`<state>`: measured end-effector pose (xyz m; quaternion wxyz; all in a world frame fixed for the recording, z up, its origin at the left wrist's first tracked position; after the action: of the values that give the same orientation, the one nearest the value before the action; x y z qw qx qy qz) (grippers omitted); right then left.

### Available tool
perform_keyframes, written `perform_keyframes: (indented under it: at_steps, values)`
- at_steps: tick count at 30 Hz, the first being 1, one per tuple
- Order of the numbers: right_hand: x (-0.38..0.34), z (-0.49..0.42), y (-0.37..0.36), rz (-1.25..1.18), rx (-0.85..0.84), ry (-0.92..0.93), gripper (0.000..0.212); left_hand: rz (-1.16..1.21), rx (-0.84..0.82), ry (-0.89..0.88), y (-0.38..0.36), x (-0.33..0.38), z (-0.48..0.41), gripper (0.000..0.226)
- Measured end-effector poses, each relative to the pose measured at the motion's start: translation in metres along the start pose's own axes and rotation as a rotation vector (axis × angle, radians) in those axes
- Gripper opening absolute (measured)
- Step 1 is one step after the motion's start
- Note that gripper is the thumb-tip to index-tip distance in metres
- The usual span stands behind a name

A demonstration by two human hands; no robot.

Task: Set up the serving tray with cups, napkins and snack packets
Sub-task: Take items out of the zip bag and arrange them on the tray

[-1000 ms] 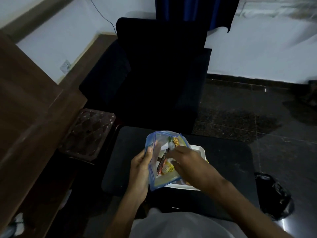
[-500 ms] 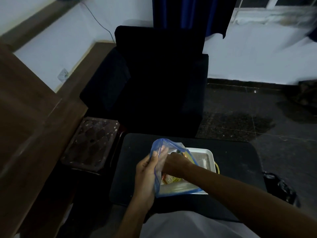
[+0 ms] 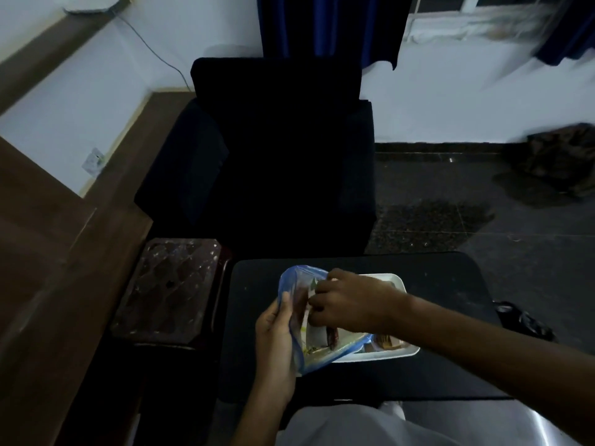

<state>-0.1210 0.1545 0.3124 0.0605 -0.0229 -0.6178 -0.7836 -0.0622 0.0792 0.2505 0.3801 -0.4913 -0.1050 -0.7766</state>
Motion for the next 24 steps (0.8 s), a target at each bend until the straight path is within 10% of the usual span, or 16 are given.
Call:
perform_keyframes:
  at_steps: [13,24]
  values:
    - [0.071,0.156,0.02,-0.922,0.562,-0.684,0.031,-0.012,-0.172,-0.026,-0.017,-0.005,0.014,0.027]
    - [0.099,0.32,-0.256,-1.743,0.814,-1.7,0.016,0.036,-0.061,0.055,-0.074,-0.044,0.041,0.042]
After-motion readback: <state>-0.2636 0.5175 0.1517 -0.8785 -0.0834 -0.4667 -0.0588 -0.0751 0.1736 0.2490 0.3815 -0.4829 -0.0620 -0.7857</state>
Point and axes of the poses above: each hand's wrist, its own z-axis away from the middle knuckle, its own y-axis out of the back of the hand, x = y × z, the point moved 8 cm from there along -z, towards the middle knuckle, and after that the axes turned 1 degree about x, right-handed, at the moved point
